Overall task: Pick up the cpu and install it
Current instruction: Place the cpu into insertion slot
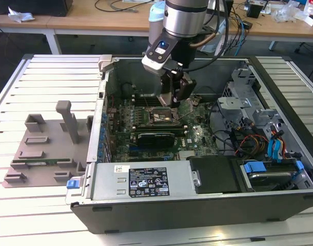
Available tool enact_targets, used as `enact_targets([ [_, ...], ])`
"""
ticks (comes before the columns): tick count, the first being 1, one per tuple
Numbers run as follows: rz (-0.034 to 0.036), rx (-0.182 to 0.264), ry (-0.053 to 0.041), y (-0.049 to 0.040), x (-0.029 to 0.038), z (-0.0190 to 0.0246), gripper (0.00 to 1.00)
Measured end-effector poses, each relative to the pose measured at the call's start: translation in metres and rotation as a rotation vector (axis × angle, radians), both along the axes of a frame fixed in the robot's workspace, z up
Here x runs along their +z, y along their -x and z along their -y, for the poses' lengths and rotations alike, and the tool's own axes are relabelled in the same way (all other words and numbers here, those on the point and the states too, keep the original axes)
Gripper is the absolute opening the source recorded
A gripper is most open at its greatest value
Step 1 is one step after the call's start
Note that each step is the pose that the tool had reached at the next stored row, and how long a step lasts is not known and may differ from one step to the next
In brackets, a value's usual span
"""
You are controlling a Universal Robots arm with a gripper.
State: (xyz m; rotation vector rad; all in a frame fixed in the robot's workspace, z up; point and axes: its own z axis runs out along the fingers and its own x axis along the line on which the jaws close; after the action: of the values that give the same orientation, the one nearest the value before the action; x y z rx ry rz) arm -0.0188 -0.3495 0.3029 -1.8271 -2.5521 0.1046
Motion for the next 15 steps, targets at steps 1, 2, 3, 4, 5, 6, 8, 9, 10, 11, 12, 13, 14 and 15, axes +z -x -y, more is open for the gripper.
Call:
enact_targets([
  [1,0.0000,-0.015,-0.0001,0.0000,-0.0001,0.0000,0.55],
  [2,0.0000,-0.026,-0.0001,0.0000,-0.0001,0.0000,0.55],
  [3,0.0000,-0.032,0.0000,0.0000,-0.0001,0.0000,0.55],
  [4,0.0000,-0.039,0.0000,0.0000,-0.0001,0.0000,0.55],
  [5,0.0000,-0.043,0.0000,0.0000,-0.0002,0.0000,0.55],
  [6,0.0000,-0.053,0.0000,0.0000,-0.0002,0.0000,0.55],
  [8,0.0000,-0.062,0.0000,0.0000,-0.0002,0.0000,0.55],
  [9,0.0000,-0.071,-0.0001,0.0000,-0.0002,0.0000,0.55],
  [10,0.0000,-0.085,-0.0001,0.0000,-0.0003,0.0000,0.55],
  [11,0.0000,-0.096,-0.0001,0.0000,-0.0003,0.0000,0.55],
  [12,0.0000,-0.102,0.0000,0.0000,-0.0003,0.0000,0.55],
  [13,0.0000,-0.107,0.0000,0.0000,-0.0003,0.0000,0.55],
  [14,0.0000,-0.111,0.0000,0.0000,-0.0003,0.0000,0.55],
  [15,0.0000,-0.115,0.0000,0.0000,-0.0004,0.0000,0.55],
])
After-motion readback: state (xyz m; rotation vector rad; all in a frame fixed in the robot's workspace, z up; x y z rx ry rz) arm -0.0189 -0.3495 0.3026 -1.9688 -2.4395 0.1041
